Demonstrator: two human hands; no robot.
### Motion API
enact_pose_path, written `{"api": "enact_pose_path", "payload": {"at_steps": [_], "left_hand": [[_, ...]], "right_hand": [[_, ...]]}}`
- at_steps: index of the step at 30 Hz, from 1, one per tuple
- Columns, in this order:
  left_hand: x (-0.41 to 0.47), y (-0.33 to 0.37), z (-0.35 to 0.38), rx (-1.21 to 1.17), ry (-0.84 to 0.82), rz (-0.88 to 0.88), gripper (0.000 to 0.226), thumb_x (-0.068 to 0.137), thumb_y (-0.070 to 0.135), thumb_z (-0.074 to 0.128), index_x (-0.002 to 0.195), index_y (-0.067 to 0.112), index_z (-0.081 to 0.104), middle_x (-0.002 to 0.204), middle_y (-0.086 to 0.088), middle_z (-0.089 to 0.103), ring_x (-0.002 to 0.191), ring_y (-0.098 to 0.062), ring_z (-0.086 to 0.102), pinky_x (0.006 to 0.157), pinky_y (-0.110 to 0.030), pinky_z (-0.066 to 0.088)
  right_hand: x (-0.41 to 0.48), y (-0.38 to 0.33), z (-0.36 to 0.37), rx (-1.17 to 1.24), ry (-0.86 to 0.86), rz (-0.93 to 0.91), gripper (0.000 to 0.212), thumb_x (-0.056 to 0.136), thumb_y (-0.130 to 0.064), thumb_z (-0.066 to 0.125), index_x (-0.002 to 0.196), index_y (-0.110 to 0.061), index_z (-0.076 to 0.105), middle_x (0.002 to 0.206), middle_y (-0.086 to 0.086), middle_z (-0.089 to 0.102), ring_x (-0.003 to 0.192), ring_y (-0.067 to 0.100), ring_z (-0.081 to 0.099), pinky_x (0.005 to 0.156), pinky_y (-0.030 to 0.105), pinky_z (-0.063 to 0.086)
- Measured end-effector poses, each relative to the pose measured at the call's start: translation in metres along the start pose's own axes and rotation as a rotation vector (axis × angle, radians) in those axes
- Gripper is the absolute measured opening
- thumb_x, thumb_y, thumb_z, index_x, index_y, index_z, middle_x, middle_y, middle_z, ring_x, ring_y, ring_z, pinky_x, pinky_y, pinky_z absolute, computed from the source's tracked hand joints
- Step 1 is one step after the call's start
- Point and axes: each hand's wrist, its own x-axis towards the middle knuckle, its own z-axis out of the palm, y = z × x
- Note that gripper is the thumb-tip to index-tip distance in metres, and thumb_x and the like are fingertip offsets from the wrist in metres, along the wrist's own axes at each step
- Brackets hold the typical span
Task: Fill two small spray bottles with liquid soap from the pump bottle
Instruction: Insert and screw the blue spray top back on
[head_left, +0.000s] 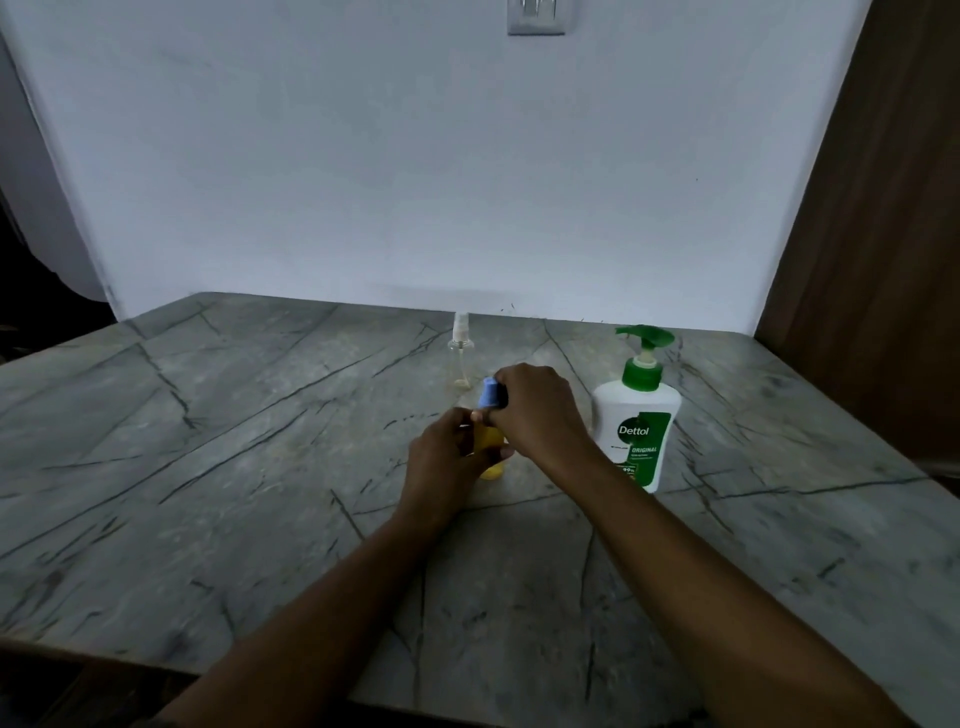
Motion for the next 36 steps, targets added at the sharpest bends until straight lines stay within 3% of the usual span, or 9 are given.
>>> {"api": "enact_pose_path", "payload": {"at_steps": [6, 10, 14, 20, 24, 28, 32, 36], "left_hand": [[-0.002, 0.004, -0.006, 0.054, -0.071, 0.002, 0.045, 0.078, 0.028, 0.069, 0.118, 0.018, 0.052, 0.113, -0.005, 0.065, 0.097, -0.015, 0.061, 0.078, -0.024, 0.045], [0.003, 0.002, -0.014, 0.275, -0.209, -0.004, 0.068, 0.073, 0.037, 0.074, 0.131, 0.021, 0.045, 0.132, -0.004, 0.052, 0.118, -0.021, 0.048, 0.093, -0.032, 0.038], [0.01, -0.009, -0.029, 0.36, -0.098, -0.034, 0.059, 0.08, 0.035, 0.068, 0.133, 0.023, 0.043, 0.132, -0.005, 0.051, 0.118, -0.021, 0.047, 0.094, -0.032, 0.037], [0.015, -0.031, -0.029, 0.575, -0.194, -0.066, 0.054, 0.086, 0.042, 0.056, 0.136, 0.028, 0.039, 0.142, -0.004, 0.041, 0.13, -0.022, 0.036, 0.107, -0.044, 0.029], [0.018, -0.035, -0.027, 0.6, -0.19, -0.056, 0.052, 0.086, 0.043, 0.056, 0.134, 0.028, 0.041, 0.141, -0.004, 0.042, 0.129, -0.021, 0.036, 0.108, -0.042, 0.029], [0.023, -0.035, -0.031, 0.625, -0.218, -0.064, 0.057, 0.086, 0.049, 0.054, 0.136, 0.024, 0.039, 0.144, -0.003, 0.037, 0.132, -0.02, 0.032, 0.108, -0.04, 0.029], [0.033, -0.038, -0.035, 0.67, -0.239, -0.056, 0.061, 0.088, 0.054, 0.046, 0.139, 0.022, 0.033, 0.148, -0.004, 0.03, 0.136, -0.022, 0.026, 0.111, -0.041, 0.024], [0.039, -0.041, -0.034, 0.75, -0.275, -0.037, 0.064, 0.091, 0.058, 0.033, 0.144, 0.025, 0.023, 0.153, -0.003, 0.019, 0.14, -0.022, 0.016, 0.112, -0.044, 0.014]], "right_hand": [[-0.01, -0.001, 0.005, 0.068, -0.021, 0.055, 0.04, 0.089, -0.031, 0.064, 0.123, -0.013, 0.056, 0.115, 0.005, 0.06, 0.104, 0.017, 0.057, 0.076, 0.02, 0.035], [-0.017, 0.007, 0.008, 0.228, -0.143, 0.155, 0.051, 0.082, -0.036, 0.071, 0.124, -0.014, 0.051, 0.116, 0.007, 0.059, 0.103, 0.02, 0.057, 0.076, 0.025, 0.039], [-0.029, 0.015, 0.014, 0.405, -0.268, 0.259, 0.062, 0.074, -0.035, 0.078, 0.124, -0.015, 0.048, 0.117, 0.005, 0.06, 0.103, 0.019, 0.057, 0.079, 0.025, 0.042], [-0.027, 0.012, 0.033, 0.401, -0.193, 0.328, 0.052, 0.074, -0.036, 0.078, 0.114, -0.015, 0.052, 0.11, 0.002, 0.063, 0.097, 0.016, 0.058, 0.085, 0.03, 0.047], [-0.016, 0.007, 0.045, 0.427, -0.137, 0.319, 0.043, 0.077, -0.038, 0.076, 0.107, -0.015, 0.055, 0.102, -0.001, 0.062, 0.093, 0.014, 0.057, 0.08, 0.025, 0.042], [-0.002, 0.011, 0.049, 0.445, -0.132, 0.324, 0.037, 0.078, -0.027, 0.076, 0.108, -0.013, 0.059, 0.103, 0.002, 0.064, 0.096, 0.017, 0.058, 0.079, 0.023, 0.038], [0.019, 0.026, 0.049, 0.487, -0.119, 0.411, 0.049, 0.078, -0.019, 0.076, 0.117, -0.01, 0.048, 0.101, 0.001, 0.055, 0.091, 0.016, 0.052, 0.077, 0.026, 0.039], [0.045, 0.037, 0.059, 0.432, -0.098, 0.436, 0.04, 0.08, -0.018, 0.074, 0.112, -0.008, 0.054, 0.107, 0.007, 0.061, 0.091, 0.02, 0.054, 0.072, 0.025, 0.035]]}}
